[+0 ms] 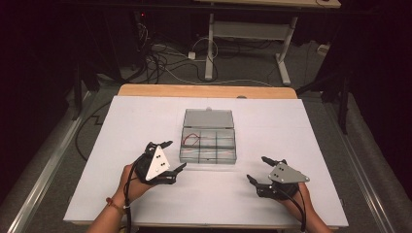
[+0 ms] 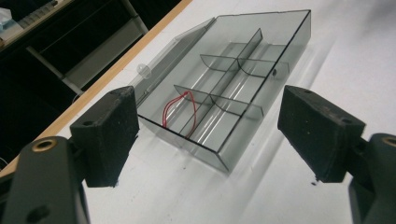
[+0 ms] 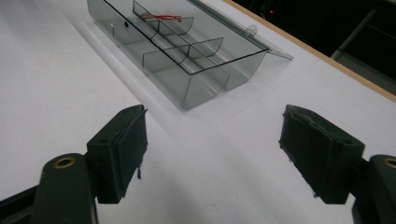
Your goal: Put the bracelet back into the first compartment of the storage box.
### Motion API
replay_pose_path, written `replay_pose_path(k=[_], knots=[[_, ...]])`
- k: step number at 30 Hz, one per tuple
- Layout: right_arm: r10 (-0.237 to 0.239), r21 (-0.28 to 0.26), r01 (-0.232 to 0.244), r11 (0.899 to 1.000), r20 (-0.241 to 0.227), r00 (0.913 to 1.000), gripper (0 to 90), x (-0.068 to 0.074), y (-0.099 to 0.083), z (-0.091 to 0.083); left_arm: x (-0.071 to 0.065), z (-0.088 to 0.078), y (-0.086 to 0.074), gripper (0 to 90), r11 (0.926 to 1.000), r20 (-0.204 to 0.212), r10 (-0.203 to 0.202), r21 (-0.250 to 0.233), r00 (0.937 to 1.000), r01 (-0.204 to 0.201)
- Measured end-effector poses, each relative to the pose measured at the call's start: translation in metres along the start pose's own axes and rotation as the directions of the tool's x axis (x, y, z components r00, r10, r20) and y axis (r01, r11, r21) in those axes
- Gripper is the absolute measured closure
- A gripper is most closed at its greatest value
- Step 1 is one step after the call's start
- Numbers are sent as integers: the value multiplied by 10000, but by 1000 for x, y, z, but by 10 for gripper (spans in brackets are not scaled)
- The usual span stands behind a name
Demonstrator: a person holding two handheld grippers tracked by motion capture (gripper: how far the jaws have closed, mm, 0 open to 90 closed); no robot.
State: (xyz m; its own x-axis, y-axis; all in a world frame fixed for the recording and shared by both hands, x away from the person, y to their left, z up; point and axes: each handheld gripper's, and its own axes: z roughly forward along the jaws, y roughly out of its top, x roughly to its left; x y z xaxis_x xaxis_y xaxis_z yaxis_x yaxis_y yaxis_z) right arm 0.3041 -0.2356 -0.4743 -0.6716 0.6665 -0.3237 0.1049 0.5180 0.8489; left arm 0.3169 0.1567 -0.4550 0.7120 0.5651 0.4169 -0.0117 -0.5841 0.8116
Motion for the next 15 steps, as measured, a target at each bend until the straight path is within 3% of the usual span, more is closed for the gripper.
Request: replay_pose_path(k=[7,15], knots=[[106,-103,-105,9999,162,9998,235,-4,0,-3,-2,-6,-17,196,9996,-102,-112,274,9999,114],[223,-496,-228,9985,-112,9997,232,-6,0,-5,-3,-14,-44,197,9932,66,-821,834,9966,813]])
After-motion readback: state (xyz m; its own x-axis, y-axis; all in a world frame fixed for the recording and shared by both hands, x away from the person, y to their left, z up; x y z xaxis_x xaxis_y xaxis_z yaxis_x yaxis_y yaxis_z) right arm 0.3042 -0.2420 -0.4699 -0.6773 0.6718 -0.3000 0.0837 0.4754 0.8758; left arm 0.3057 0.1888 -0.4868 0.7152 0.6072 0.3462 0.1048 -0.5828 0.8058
